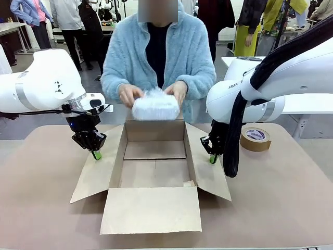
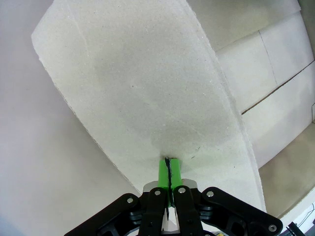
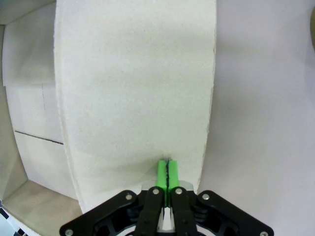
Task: Wrap the clocks to prevent damage.
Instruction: Once the human has placed the objects inside and stepped back, release both hands from the side flaps of the Package Box.
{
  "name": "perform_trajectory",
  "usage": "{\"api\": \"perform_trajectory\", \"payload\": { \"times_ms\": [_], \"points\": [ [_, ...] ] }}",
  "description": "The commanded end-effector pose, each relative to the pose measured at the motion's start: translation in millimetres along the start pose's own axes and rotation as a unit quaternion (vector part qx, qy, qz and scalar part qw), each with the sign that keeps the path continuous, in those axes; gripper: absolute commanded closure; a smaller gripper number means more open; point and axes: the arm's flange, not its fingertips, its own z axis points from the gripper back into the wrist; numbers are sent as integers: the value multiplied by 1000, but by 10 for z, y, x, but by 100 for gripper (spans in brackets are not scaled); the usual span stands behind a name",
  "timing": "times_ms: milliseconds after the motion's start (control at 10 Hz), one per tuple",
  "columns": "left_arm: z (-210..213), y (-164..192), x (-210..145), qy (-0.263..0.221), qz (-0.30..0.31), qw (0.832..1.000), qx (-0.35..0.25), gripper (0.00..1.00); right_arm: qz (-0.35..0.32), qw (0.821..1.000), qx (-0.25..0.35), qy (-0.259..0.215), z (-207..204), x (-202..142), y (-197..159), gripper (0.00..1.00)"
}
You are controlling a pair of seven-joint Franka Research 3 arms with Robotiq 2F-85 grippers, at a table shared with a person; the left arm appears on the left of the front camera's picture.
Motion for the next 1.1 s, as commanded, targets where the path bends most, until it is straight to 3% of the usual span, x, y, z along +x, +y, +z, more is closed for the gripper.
{"api": "perform_trajectory", "payload": {
  "times_ms": [0, 1000],
  "points": [
    [-2, 7, 9, -4, 7, 1000, 11, 100, -7, 1000, -3, 0, -6, -3, 8, 100],
    [-2, 7, 9, -4, 7, 1000, 11, 100, -7, 1000, -3, 0, -6, -3, 8, 100]
  ]
}}
